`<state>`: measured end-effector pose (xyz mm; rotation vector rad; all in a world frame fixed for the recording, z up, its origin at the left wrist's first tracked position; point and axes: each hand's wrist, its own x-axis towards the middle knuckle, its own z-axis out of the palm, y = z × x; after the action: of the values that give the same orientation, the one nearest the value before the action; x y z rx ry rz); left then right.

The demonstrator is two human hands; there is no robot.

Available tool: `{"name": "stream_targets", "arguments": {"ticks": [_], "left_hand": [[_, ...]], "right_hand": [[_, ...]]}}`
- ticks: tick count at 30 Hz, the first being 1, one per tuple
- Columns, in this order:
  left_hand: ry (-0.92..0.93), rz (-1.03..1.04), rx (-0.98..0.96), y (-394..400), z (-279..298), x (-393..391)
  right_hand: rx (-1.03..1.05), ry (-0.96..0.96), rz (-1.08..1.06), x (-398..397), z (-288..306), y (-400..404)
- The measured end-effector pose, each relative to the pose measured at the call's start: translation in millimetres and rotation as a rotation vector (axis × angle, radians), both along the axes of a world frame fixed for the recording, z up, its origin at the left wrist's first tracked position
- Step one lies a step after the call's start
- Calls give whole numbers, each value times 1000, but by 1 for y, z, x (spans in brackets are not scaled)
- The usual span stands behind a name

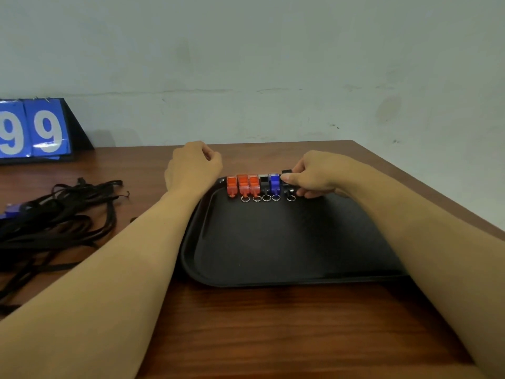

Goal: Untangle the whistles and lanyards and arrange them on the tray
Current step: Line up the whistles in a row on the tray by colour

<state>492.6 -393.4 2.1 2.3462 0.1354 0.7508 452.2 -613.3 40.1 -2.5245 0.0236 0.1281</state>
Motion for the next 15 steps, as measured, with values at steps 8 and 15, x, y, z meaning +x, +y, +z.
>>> {"name": "stream_targets", "arguments": {"ticks": [8,15], "left_hand": [[0,8,-2,-1,0,-1],[-14,14,14,1,2,6]], "right_hand": [[-137,-39,19,2,-4,3],[-462,-316,27,-10,7,5]]}}
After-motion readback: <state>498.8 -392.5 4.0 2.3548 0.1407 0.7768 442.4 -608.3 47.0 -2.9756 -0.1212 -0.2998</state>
